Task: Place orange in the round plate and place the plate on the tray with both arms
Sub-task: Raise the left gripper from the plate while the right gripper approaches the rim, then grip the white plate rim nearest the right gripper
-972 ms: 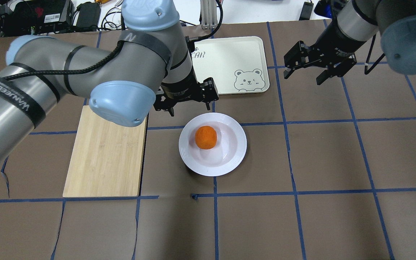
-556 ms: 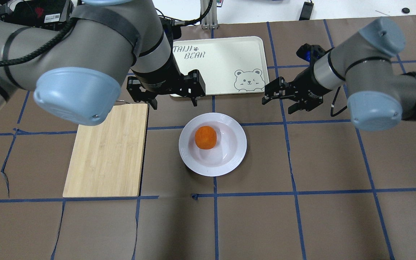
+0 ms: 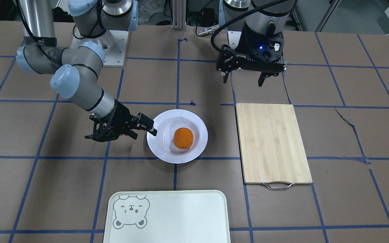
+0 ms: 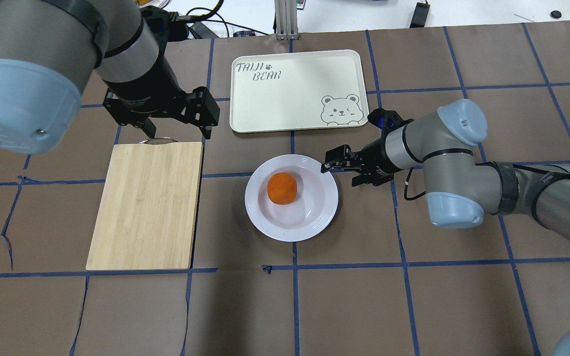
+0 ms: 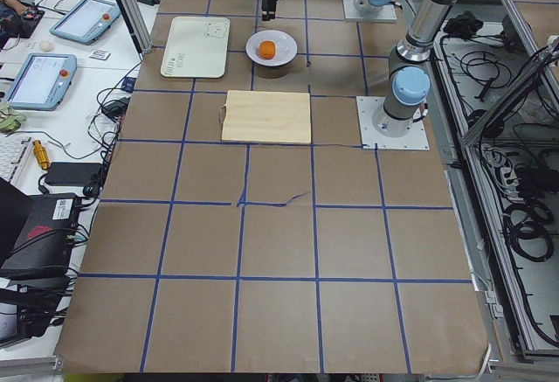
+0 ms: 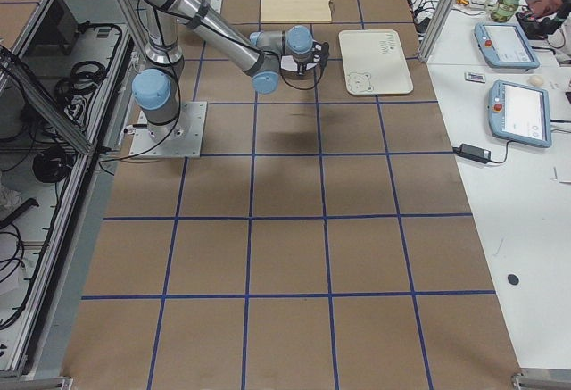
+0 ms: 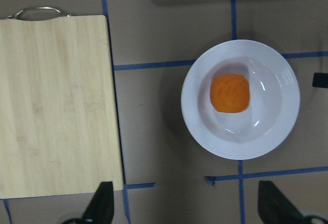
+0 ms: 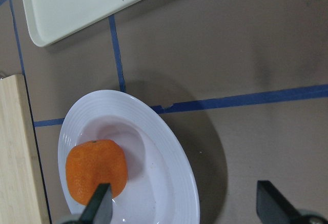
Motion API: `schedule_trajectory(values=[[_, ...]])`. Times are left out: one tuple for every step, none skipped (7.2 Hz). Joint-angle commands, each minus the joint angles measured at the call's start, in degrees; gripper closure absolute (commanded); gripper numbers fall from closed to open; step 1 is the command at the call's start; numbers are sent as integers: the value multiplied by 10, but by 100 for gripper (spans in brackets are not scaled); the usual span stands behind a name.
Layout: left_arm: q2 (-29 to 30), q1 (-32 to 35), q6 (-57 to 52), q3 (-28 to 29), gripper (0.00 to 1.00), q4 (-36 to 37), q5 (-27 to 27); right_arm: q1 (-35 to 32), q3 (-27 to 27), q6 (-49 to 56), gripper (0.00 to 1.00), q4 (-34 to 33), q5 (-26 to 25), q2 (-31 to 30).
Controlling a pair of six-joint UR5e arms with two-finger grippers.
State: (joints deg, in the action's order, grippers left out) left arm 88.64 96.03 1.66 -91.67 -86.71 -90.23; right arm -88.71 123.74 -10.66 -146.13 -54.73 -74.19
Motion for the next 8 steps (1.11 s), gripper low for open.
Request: schedule_trajectory(values=[[-2,-40,-23,6,0,50,-24,-14,3,-12,0,-14,-5,24],[16,-37,-14,38,0,30,-54,-14,3,-11,0,-18,-6,38],[25,-35,7,79,0,-22,-48,-15,3,-11,0,-28,-6,46],[22,-32,14,86,0,-30,0,-16,2,-13,3,-31,-4,51],[15,-32,14,84,0,-31,4,-21,3,-10,3,-36,-5,55],[11,-33,12,76,0,-31,8,-25,2,-11,3,-37,-3,68],[4,-39,10,51,0,-14,8,-29,1,-12,9,-39,1,75],[3,-36,8,36,0,28,1,-42,1,-12,15,-46,-5,77]])
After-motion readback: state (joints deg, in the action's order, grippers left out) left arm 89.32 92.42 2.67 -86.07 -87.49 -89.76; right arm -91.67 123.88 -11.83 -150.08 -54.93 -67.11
